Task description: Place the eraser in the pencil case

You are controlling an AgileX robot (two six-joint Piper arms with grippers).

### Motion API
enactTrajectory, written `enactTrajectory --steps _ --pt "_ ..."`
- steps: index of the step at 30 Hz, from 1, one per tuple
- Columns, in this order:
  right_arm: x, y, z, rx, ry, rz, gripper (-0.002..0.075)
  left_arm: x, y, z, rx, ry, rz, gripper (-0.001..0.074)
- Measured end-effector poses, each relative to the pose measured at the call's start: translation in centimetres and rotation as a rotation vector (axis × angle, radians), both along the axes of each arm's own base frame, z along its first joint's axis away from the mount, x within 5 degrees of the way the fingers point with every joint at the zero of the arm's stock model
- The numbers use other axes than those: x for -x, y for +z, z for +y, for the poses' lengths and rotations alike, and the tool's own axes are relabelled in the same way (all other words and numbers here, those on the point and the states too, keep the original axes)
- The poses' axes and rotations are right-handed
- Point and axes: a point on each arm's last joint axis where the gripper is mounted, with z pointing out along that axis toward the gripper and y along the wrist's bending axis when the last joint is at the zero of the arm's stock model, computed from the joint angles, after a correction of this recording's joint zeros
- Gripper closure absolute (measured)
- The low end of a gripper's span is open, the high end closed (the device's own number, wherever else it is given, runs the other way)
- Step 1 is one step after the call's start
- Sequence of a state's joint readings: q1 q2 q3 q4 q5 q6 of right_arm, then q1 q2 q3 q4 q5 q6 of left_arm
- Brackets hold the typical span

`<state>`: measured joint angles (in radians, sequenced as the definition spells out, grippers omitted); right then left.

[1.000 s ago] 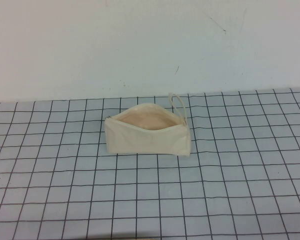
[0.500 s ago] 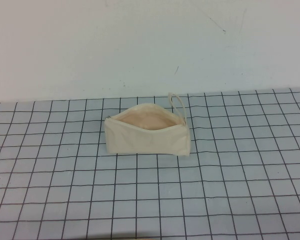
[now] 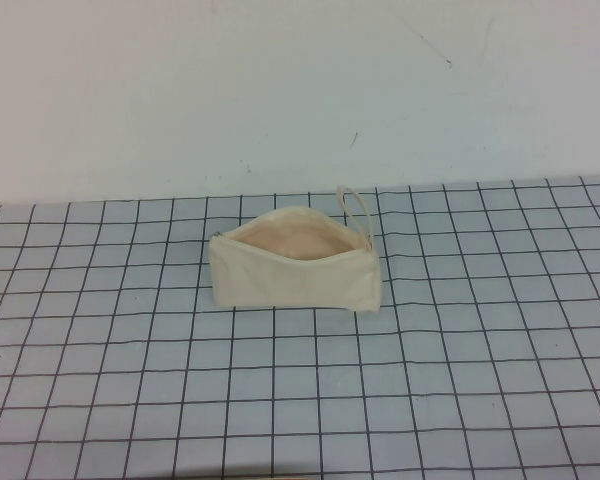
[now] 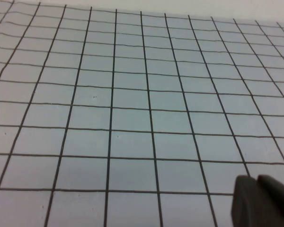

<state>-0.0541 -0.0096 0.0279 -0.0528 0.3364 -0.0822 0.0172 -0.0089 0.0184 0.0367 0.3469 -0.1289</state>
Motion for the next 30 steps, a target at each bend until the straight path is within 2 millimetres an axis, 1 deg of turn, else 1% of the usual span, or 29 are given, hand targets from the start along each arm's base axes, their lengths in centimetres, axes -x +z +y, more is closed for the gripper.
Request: enactTrajectory --steps 30 --pt "0.08 -0.05 0.11 0.005 0.021 0.023 0.0726 0.00 0.00 0.00 0.000 0.000 0.000 0.0738"
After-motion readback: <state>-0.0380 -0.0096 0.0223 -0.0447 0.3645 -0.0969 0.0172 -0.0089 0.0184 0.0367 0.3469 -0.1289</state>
